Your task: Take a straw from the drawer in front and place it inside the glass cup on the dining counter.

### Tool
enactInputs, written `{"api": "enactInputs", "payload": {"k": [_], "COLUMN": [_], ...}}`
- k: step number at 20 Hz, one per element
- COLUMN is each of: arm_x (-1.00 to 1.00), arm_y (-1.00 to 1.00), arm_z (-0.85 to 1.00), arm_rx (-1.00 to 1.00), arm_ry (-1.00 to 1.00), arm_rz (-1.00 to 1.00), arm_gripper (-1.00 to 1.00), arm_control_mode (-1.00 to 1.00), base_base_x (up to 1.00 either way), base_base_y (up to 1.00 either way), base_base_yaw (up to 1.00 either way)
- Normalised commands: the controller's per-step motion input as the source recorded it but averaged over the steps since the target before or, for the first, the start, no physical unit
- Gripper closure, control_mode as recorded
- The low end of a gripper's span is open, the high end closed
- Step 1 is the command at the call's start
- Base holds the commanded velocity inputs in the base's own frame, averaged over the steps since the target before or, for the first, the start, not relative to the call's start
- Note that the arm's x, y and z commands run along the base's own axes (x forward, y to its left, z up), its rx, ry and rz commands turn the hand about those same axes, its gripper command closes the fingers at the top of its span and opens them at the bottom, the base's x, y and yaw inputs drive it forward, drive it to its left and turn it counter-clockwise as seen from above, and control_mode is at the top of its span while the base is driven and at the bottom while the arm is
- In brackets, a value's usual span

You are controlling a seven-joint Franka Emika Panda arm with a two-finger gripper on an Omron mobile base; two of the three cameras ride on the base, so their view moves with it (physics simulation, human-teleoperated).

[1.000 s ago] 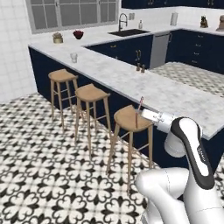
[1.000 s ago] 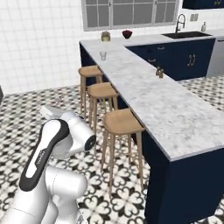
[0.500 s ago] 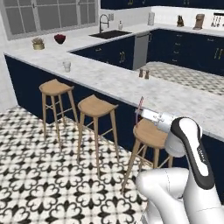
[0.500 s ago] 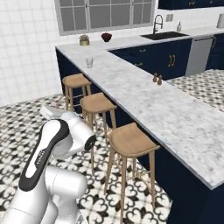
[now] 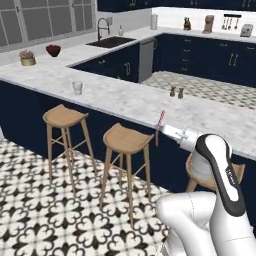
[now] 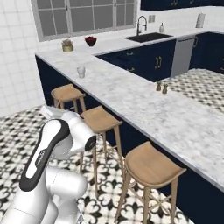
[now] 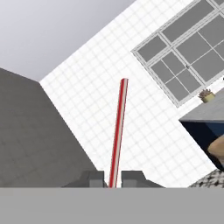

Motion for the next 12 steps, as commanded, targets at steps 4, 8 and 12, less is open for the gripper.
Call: {"api": "enactInputs", "payload": {"k": [4, 8, 12], "arm_x": [0.0, 0.0, 0.0], "arm_y": [0.0, 0.0, 0.0], "arm_z": [0.0, 0.0, 0.0], "arm_rx": [0.0, 0.0, 0.0], "arm_ry": [0.0, 0.0, 0.0], "arm_rz": [0.0, 0.0, 0.0], "arm_gripper": [1.0, 1.0, 1.0], "arm_control_mode": [1.0, 1.0, 1.0], "base_base_x": [0.49, 0.41, 0.4], "base_base_y": [1.0, 1.0, 1.0], "base_base_yaw": [-0.23, -0.22, -0.19]}}
